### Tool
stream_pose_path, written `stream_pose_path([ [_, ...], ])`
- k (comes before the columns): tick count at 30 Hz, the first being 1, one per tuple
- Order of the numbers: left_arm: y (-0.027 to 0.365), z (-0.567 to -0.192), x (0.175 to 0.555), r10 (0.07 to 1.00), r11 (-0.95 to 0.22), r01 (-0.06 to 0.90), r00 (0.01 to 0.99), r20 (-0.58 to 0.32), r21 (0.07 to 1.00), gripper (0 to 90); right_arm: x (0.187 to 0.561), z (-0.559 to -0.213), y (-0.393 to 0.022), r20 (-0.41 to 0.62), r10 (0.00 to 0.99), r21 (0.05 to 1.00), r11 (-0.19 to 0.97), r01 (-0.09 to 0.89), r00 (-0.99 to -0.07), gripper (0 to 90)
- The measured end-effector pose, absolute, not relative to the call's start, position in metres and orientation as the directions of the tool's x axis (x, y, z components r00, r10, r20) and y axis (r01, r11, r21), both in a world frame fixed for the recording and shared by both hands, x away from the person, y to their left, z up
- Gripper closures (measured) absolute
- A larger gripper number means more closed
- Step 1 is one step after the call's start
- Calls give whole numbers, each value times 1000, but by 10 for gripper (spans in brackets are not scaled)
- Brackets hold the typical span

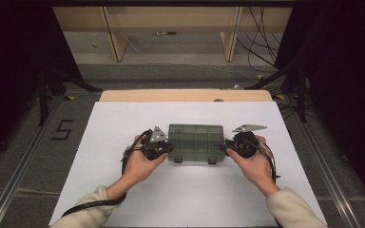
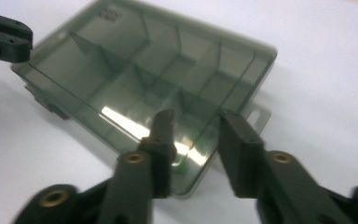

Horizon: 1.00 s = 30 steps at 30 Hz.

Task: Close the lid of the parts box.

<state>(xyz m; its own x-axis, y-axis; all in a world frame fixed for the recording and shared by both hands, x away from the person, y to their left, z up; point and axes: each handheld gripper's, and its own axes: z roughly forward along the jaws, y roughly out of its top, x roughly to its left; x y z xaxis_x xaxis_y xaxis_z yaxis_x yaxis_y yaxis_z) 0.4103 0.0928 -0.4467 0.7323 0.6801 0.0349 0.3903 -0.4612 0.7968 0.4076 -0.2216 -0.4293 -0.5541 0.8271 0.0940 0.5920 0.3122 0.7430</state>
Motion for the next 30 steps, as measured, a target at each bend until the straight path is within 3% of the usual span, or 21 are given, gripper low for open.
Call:
stream_pose_path([
  [10, 107, -437, 398, 716, -377, 381, 698, 5, 844, 443, 392, -426, -232, 83, 793, 842, 269, 468, -604, 343],
  [13, 113, -433, 392, 711, -360, 372, 703, -6, 856, 389, 386, -426, -233, 63, 793, 862, 263, 433, -607, 274],
  [30, 154, -418, 359, 736, -292, 320, 677, -2, 901, 307, 353, -422, -246, 104, 772, 904, 190, 383, -627, 239],
])
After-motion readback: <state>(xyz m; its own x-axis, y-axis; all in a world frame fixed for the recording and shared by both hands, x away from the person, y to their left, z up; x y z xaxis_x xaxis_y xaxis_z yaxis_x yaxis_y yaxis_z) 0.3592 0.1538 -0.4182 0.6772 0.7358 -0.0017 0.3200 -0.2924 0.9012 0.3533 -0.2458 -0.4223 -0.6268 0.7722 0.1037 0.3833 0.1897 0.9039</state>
